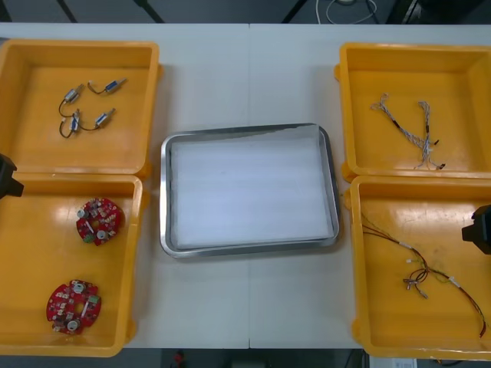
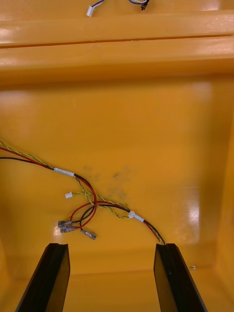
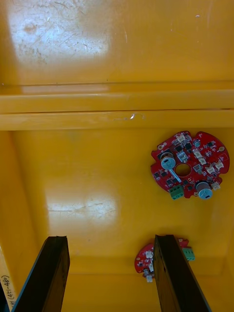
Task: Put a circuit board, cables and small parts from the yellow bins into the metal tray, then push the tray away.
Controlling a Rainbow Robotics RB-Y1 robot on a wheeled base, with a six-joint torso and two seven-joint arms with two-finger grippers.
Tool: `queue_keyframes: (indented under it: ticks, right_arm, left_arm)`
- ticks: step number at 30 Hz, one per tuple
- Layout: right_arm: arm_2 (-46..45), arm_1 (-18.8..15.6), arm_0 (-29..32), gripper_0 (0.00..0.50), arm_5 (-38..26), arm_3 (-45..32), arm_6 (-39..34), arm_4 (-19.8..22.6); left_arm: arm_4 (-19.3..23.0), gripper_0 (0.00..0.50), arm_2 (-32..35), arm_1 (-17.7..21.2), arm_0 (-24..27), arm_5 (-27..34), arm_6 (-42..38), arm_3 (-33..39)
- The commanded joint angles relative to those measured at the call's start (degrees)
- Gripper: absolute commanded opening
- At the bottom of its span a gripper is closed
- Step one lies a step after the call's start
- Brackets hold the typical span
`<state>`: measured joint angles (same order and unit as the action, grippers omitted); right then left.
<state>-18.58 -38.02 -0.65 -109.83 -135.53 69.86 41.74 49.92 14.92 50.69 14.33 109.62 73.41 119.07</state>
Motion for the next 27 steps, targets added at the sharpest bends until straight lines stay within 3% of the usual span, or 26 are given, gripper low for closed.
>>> queue_keyframes:
  ticks: [1,27]
  right_arm:
    - [-1.7,-1.8,0.3,0.5,-0.2,-0.4,0.0,-0.3]
    - [-1.7,-1.8,0.3,0.5,-0.2,-0.4,0.0,-0.3]
  left_arm:
    - [-0.5,0.5,1.8,-0.4,-0.9,0.4,-3.3,0.7]
    - [-0.5,0.5,1.8,-0.4,-0.9,0.4,-3.3,0.7]
